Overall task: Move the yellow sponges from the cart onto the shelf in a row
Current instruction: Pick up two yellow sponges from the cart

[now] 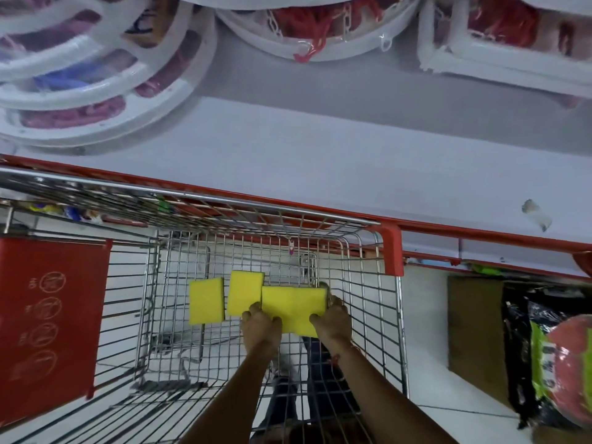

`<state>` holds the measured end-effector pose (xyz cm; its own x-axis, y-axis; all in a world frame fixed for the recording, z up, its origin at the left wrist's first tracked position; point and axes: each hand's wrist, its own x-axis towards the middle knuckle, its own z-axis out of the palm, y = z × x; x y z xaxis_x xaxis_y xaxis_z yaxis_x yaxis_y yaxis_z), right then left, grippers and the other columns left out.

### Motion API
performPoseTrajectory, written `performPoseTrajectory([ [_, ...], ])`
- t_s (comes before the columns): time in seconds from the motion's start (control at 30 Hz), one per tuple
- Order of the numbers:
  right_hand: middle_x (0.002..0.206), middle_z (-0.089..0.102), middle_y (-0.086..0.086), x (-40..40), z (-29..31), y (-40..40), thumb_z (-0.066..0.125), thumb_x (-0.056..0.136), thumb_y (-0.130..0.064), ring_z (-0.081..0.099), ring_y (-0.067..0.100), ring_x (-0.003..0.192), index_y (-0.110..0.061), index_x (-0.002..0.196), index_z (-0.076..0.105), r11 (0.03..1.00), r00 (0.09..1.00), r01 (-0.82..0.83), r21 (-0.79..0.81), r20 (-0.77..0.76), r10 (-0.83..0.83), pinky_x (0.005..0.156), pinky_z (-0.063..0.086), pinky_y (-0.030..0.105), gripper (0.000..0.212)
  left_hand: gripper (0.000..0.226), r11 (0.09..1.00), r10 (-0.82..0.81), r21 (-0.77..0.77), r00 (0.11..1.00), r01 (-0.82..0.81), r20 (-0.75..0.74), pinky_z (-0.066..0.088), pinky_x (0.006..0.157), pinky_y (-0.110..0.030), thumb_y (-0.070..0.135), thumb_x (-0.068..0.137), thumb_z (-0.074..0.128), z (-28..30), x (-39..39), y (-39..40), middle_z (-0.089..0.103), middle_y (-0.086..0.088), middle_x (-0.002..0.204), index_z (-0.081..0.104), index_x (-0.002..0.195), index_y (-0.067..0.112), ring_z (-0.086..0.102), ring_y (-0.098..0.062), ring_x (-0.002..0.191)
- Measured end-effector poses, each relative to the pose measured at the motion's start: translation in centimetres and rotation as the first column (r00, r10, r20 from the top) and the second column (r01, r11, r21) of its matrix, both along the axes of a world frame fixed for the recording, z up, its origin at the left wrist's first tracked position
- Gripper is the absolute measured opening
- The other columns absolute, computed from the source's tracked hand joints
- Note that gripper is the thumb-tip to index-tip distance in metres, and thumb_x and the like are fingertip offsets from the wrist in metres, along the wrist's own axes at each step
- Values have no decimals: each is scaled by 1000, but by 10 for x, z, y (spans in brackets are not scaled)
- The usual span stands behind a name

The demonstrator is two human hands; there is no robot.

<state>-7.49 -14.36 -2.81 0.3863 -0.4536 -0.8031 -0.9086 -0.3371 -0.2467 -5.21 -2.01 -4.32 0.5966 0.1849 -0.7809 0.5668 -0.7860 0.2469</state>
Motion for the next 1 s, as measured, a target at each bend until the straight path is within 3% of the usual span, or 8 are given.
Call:
performPoseTrajectory([
  [0.17,116,62,20,-5,-3,-5,63,80,-15,62,33,102,1,116,54,1000,1000,-18,0,15,18,69,44,29,41,42,998,54,36,997,-52,-50,44,97,-38,23,84,61,1,5,1,51,-19,131,60,124,9,47,-35,122],
  [0.3,109,67,21,-8,-1,-5,64,81,-17,64,33,99,3,108,58,1000,1000,-18,20,22,18,74,51,35,34,42,989,131,-54,989,-134,-69,48,91,-35,23,81,68,6,5,0,61,-16,125,59,120,7,57,-33,115],
  [0.5,114,65,20,-7,19,-4,65,82,-16,63,33,101,3,113,55,997,992,15,75,126,-25,74,49,32,38,41,973,186,-130,982,-189,-37,49,89,-32,23,80,71,33,10,0,68,-14,118,60,116,6,62,-31,112],
  [0.67,111,68,18,-6,51,-6,67,83,-15,65,32,98,0,114,59,991,963,39,128,261,-71,77,51,31,36,49,929,231,-287,972,-235,-49,54,92,-42,20,77,75,53,21,20,69,-18,112,60,120,3,64,-34,106],
  [0.73,109,70,16,-7,67,-9,68,82,-15,66,29,94,-3,116,59,990,947,32,138,312,-74,78,52,30,37,33,901,228,-367,972,-231,-52,52,95,-45,17,79,73,72,26,29,67,-18,109,64,108,5,64,-32,102],
  [0.8,101,72,11,-8,85,-13,67,82,-13,63,24,84,-8,114,61,988,925,26,152,370,-81,67,52,23,33,20,863,202,-461,978,-206,-58,51,92,-41,13,85,68,94,32,36,65,-17,112,64,103,6,60,-29,96],
  [0.87,85,69,0,-6,104,-19,66,83,-9,59,20,80,-12,103,61,985,900,17,170,428,-89,55,46,13,21,32,839,157,-521,986,-159,-48,49,90,-38,14,88,64,113,39,41,63,-15,116,61,117,2,58,-29,96],
  [1.0,108,71,14,-2,155,-29,66,82,-4,65,24,87,-7,106,64,973,820,55,226,545,-173,85,55,34,24,31,788,138,-610,989,-79,50,48,99,-40,13,90,62,166,56,51,61,-14,116,59,119,3,59,-30,105],
])
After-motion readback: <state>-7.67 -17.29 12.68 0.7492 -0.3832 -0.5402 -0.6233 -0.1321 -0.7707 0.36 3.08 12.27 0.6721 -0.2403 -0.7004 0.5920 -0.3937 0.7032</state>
